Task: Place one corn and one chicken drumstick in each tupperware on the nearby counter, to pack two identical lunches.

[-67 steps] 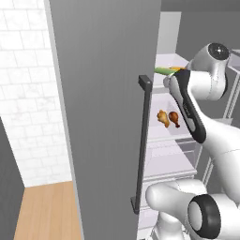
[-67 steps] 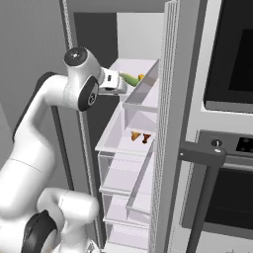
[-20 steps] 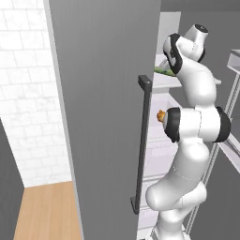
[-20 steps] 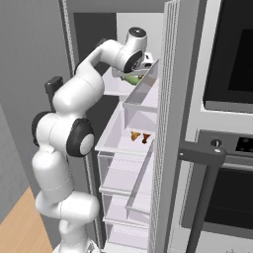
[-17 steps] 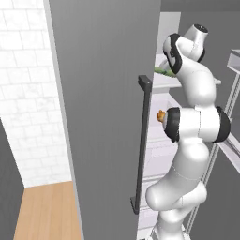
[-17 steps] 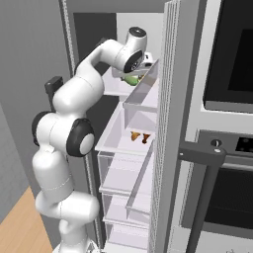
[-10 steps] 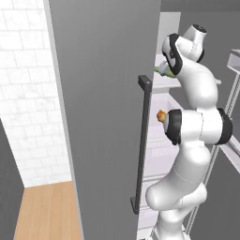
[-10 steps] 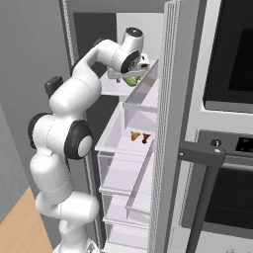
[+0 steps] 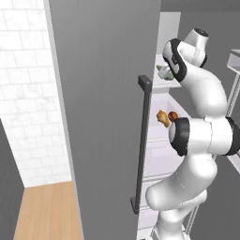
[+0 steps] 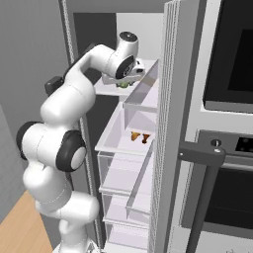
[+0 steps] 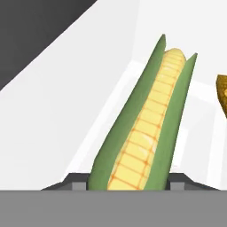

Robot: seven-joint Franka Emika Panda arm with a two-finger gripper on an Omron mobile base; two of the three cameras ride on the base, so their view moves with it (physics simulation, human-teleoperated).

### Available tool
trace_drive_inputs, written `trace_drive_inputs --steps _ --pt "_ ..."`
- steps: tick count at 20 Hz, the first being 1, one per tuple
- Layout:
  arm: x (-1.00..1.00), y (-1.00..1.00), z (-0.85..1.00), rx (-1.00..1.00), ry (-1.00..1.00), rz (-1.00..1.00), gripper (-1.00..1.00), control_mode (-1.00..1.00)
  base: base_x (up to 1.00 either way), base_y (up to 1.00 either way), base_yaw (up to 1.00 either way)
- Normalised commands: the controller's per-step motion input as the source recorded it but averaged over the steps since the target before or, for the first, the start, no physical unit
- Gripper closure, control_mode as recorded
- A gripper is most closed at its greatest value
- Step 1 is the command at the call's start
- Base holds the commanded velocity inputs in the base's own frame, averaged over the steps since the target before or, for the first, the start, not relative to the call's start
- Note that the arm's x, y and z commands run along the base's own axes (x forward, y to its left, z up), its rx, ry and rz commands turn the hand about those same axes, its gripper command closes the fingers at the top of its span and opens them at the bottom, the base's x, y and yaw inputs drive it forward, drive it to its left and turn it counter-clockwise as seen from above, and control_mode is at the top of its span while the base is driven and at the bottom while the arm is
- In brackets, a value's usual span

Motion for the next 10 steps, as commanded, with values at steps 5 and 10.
trace_drive_inputs --steps 5,10 --pt "-0.93 0.22 -0.07 0.0 -0.03 -0.13 1.0 -1.0 0.0 0.0 0.0" --pt "-1.0 0.09 0.0 0.0 0.0 -0.12 1.0 -1.0 0.0 0.0 0.0"
